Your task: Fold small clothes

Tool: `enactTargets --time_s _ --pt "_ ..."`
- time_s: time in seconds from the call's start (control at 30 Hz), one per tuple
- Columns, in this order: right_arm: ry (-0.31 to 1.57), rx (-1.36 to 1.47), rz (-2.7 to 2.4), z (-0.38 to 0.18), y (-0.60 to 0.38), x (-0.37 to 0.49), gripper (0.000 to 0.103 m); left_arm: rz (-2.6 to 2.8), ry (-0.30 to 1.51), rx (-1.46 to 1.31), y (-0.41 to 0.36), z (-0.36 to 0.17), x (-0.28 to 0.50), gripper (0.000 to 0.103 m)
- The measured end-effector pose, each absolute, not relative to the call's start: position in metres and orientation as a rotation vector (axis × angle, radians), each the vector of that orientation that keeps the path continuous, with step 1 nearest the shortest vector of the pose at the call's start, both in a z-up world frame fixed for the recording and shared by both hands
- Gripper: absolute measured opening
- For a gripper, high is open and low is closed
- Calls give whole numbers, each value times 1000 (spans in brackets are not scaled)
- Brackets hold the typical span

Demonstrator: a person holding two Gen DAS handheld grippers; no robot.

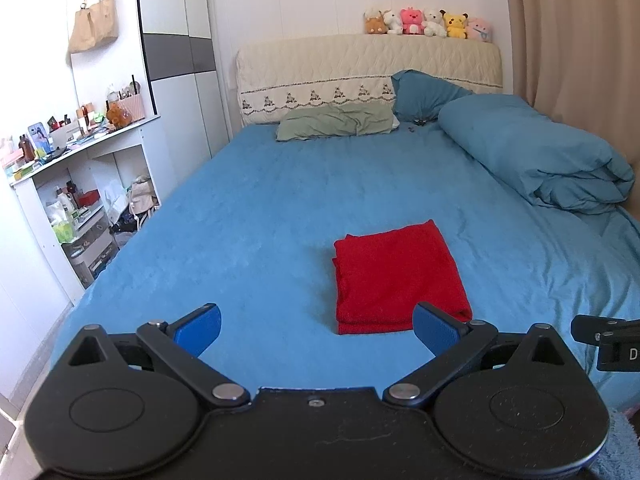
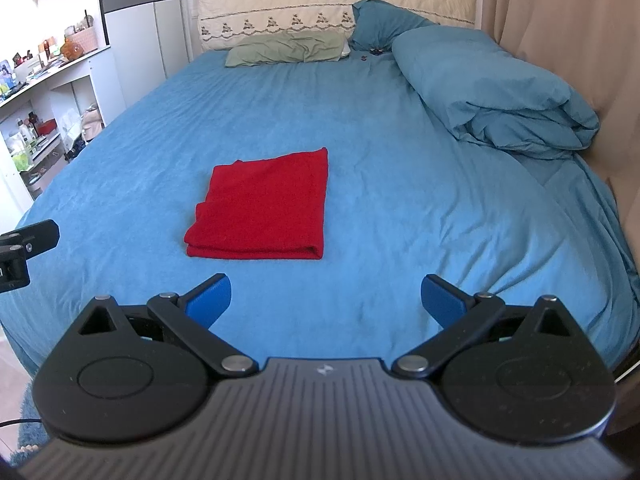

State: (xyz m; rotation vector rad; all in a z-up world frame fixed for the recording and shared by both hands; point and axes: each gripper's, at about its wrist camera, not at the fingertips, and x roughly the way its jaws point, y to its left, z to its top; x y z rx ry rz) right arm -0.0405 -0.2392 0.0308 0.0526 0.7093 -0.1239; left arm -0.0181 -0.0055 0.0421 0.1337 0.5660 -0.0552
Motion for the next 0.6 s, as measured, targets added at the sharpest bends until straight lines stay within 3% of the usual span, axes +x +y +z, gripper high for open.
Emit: enactTargets --time_s 0.6 --pt "713 58 -130 28 -240 -43 103 -60 556 137 -3 44 -18 103"
